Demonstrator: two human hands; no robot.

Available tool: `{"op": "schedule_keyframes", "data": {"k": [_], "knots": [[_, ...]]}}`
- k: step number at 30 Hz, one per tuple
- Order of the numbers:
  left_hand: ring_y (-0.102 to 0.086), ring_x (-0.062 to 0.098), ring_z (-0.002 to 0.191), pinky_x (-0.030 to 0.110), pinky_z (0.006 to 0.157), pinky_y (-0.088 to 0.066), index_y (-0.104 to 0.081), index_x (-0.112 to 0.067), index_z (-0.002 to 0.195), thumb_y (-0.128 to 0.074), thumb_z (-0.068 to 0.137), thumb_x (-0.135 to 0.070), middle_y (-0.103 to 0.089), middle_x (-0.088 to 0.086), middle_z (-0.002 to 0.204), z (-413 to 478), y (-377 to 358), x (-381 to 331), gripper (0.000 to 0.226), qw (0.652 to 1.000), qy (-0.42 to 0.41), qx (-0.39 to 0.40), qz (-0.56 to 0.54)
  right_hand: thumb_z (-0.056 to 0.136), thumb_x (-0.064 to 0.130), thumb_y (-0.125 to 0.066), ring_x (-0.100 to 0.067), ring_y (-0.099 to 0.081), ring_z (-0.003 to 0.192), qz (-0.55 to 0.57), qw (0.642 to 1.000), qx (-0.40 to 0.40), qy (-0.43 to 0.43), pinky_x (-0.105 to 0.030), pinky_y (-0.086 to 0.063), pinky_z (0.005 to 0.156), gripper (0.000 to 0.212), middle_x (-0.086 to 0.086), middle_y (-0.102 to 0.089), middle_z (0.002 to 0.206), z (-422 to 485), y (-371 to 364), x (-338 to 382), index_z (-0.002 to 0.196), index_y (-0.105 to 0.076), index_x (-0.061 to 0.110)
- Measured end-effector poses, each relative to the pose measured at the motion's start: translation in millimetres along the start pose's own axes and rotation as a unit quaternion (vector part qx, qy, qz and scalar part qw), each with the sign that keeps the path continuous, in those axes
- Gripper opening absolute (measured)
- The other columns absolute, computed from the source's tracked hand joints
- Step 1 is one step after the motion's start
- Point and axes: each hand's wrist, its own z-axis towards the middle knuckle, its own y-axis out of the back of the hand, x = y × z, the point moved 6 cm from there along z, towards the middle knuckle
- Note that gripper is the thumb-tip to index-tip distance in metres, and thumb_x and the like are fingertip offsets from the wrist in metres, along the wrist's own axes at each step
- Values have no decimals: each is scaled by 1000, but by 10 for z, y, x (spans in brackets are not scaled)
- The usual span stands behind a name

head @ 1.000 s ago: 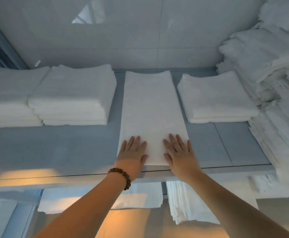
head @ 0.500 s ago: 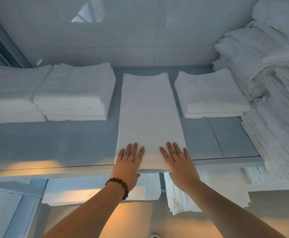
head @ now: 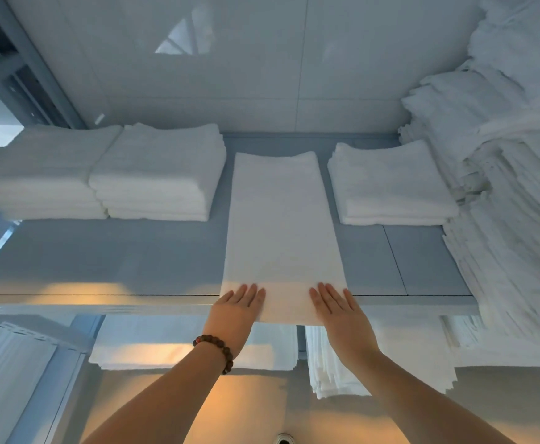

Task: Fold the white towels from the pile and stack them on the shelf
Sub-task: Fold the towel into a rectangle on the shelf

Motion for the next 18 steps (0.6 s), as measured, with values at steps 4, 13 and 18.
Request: {"op": "schedule_keyframes", "data": {"k": [4,13,18], "knots": [[-5,16,145,36,119,-1,3,-22,150,-28,84,11,-4,0,159,-237,67,-48,79,1000,-8,-10,1,50,-13,-68,-18,-55,122,0,995,-101,-16,-43,-36,106,84,-4,-60,130,-264,205,45,129,-56,15],[-36,9,135,36,115,-1,-33,-24,145,-49,93,-13,-41,-5,146,-969,190,-9,56,995,-21,-100,-12,39,-5,-85,-7,-68,99,19,987,-157,-30,-41,-28,107,71,7,-72,107,-972,402,221,104,-73,19],[-55,7,118,36,114,-21,-58,-27,125,-60,86,-18,-61,-9,126,-1411,336,-25,40,985,-26,-151,-82,41,-6,-87,-7,-70,87,38,971,-232,-51,-47,-46,94,60,7,-74,93,-1422,540,394,95,-74,18]]}}
